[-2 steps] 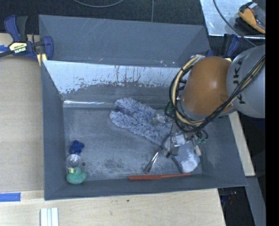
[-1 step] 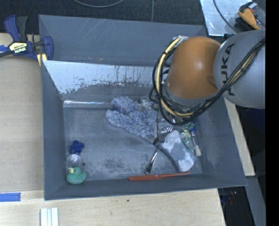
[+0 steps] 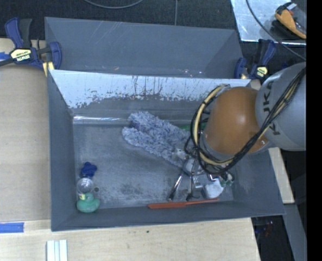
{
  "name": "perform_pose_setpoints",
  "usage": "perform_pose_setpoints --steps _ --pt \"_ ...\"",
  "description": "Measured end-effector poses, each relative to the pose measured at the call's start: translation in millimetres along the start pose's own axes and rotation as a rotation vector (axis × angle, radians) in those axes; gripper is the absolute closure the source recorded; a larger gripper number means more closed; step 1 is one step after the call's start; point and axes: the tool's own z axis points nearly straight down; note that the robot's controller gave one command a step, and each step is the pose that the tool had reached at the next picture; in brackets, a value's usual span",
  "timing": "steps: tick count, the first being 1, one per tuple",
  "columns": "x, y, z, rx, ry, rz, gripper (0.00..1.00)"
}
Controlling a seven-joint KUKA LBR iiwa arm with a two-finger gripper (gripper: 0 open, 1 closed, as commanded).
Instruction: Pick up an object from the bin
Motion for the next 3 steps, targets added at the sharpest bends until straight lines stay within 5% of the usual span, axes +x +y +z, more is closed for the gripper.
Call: perform_pose_setpoints --steps 1,2,3 --pt "-28.8 -38 31 0.007 -0.031 -0.314 0.00" --pt "-7.9 -9 30 0.000 -0.010 -0.147 1.00" --pt "-7.8 -9 30 0.000 -0.010 -0.147 1.00"
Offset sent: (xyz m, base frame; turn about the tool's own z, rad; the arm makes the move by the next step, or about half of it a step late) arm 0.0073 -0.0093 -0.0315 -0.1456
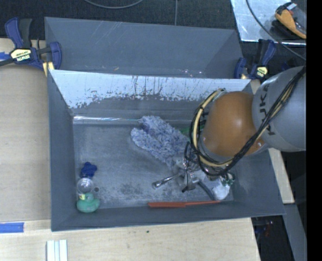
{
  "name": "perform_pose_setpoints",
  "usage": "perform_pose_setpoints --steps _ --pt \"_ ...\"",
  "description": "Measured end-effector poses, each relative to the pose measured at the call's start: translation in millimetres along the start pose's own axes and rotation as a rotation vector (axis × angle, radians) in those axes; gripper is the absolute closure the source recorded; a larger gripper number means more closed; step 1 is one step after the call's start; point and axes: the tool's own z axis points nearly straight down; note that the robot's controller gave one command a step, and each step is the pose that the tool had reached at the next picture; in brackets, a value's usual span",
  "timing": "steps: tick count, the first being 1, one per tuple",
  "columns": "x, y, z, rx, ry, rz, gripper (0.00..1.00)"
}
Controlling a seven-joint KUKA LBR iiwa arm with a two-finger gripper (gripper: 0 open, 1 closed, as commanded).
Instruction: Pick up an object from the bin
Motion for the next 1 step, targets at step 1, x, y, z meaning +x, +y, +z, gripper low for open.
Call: perform_pose_setpoints --steps 1 --pt "0.8 0.0 -25.4 -0.001 0.003 0.001 1.00"
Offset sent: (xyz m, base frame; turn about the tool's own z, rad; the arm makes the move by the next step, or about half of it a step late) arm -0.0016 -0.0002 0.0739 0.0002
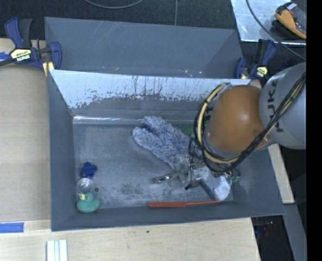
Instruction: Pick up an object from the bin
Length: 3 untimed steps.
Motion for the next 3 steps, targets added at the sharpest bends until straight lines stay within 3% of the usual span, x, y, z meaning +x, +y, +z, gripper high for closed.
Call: perform_pose_setpoints --steps 2,3 --pt "-1.2 -1 -56 0.001 -0.003 0.001 1.00" --pt "-2.0 -1 -66 0.002 -0.006 0.001 1.00"
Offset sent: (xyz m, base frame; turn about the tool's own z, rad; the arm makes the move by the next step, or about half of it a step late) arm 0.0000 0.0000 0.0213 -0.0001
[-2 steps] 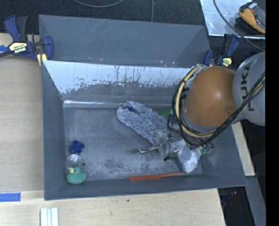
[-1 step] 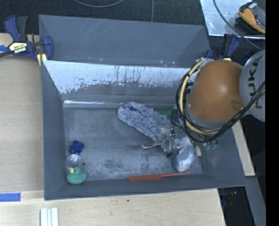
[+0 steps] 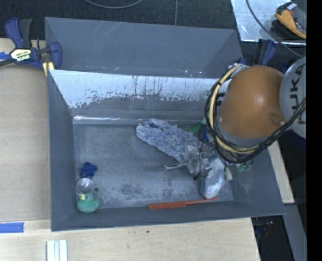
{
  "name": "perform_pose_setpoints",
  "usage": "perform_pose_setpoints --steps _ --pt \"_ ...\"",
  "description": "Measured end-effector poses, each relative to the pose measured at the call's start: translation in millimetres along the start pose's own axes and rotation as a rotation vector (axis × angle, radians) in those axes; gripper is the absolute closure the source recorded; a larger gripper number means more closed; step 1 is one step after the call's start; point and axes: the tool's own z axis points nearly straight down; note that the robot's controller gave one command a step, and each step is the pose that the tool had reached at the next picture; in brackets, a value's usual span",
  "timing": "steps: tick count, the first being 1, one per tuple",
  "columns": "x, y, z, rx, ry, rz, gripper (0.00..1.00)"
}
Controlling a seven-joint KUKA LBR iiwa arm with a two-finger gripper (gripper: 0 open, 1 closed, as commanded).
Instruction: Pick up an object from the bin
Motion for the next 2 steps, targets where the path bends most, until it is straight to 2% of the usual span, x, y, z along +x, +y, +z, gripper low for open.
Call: perform_pose_setpoints --steps 2 --pt "-0.8 0 -28 0.001 -0.002 0.001 1.00"
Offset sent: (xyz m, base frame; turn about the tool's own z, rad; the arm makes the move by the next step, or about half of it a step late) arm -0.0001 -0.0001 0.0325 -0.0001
